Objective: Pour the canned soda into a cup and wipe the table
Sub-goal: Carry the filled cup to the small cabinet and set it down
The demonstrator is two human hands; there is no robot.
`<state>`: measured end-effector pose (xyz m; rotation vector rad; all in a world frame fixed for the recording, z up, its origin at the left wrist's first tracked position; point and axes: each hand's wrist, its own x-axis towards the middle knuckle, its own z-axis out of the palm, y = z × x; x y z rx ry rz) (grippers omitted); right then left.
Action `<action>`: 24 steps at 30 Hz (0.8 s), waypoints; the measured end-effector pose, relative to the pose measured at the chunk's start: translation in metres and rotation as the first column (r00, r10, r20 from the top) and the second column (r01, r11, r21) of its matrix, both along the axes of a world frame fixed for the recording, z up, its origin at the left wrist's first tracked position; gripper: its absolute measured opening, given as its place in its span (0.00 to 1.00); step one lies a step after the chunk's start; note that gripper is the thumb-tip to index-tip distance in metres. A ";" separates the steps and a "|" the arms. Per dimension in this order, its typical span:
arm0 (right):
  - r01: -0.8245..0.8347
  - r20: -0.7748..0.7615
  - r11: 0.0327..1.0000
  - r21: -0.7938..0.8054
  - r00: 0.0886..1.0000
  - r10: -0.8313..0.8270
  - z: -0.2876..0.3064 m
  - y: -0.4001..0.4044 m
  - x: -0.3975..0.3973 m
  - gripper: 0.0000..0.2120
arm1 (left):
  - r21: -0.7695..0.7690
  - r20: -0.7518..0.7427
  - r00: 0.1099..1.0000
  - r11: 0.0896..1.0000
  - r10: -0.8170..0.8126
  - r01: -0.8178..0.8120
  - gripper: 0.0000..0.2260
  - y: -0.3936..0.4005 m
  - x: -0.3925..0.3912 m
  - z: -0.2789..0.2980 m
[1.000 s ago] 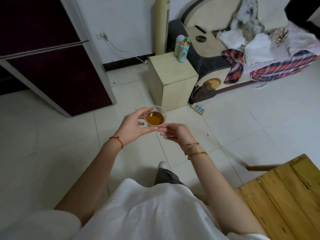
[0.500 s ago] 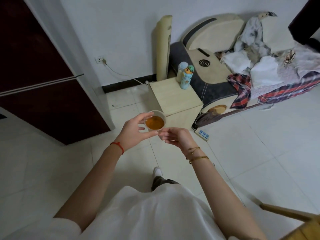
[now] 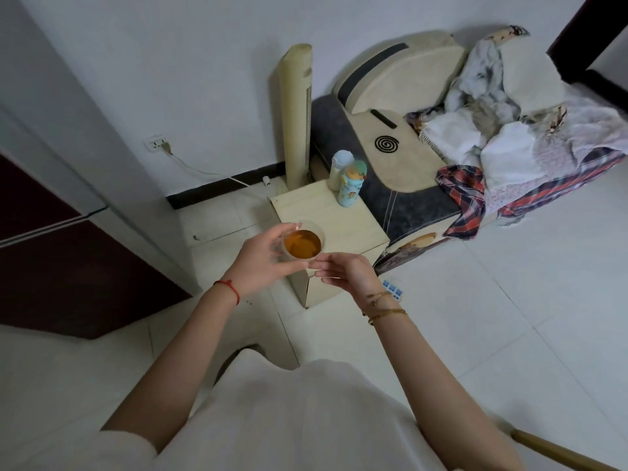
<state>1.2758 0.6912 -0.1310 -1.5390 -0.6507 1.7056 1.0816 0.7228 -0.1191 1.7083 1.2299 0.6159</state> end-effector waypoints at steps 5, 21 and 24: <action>0.114 0.000 0.993 0.005 0.993 -0.114 -0.017 0.050 0.007 0.17 | -0.056 0.050 0.992 0.992 -0.112 0.114 0.31 0.072 0.013 -0.014; 0.652 0.031 0.754 -0.074 0.757 -0.652 -0.040 0.217 -0.048 0.13 | -0.095 0.019 0.802 0.797 -0.597 0.596 0.30 0.320 0.021 -0.037; 0.712 0.040 0.696 -0.089 0.701 -0.712 -0.047 0.241 -0.059 0.14 | -0.095 0.017 0.753 0.748 -0.658 0.657 0.29 0.353 0.023 -0.043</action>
